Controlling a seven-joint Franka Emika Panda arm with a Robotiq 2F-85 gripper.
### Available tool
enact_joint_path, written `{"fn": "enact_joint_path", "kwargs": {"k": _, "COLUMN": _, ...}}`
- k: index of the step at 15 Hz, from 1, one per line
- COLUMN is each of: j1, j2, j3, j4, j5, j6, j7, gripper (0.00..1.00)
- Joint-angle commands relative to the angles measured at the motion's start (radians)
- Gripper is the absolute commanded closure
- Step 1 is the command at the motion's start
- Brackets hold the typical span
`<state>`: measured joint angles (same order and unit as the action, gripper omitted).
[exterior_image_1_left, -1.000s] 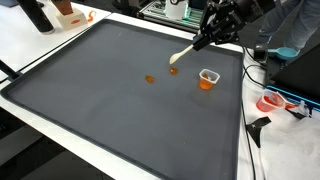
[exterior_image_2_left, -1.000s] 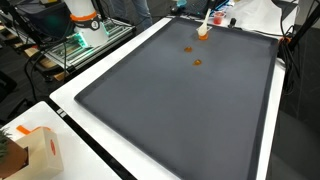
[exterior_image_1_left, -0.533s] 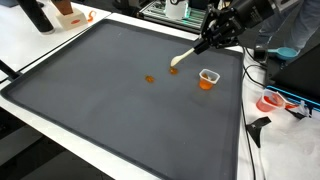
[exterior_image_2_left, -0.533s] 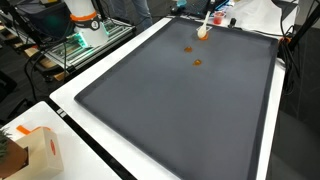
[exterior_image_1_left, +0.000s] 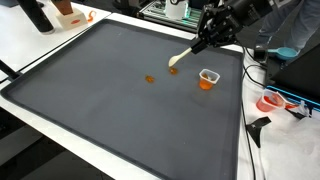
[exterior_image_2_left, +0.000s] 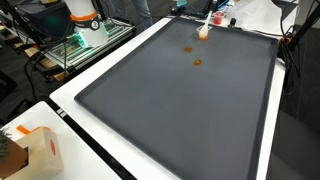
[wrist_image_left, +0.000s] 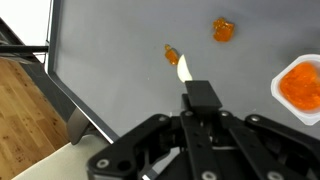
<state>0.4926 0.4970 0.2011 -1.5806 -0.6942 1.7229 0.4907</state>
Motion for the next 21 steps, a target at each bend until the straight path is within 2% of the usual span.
{"fn": "enact_joint_path", "kwargs": {"k": 1, "j1": -0.041, "j2": -0.026, "j3": 0.004, "j4": -0.002, "j5": 0.076, "j6": 0.029, "j7": -0.078, "gripper": 0.97}}
{"fn": "enact_joint_path", "kwargs": {"k": 7, "j1": -0.106, "j2": -0.090, "j3": -0.001, "j4": -0.020, "j5": 0.218, "j6": 0.102, "j7": -0.201, "gripper": 0.97}}
{"fn": "enact_joint_path", "kwargs": {"k": 12, "j1": -0.150, "j2": -0.150, "j3": -0.004, "j4": -0.041, "j5": 0.288, "j6": 0.150, "j7": -0.291, "gripper": 0.97}}
{"fn": "enact_joint_path", "kwargs": {"k": 21, "j1": -0.251, "j2": -0.255, "j3": 0.005, "j4": -0.113, "j5": 0.545, "j6": 0.242, "j7": -0.504, "gripper": 0.97}}
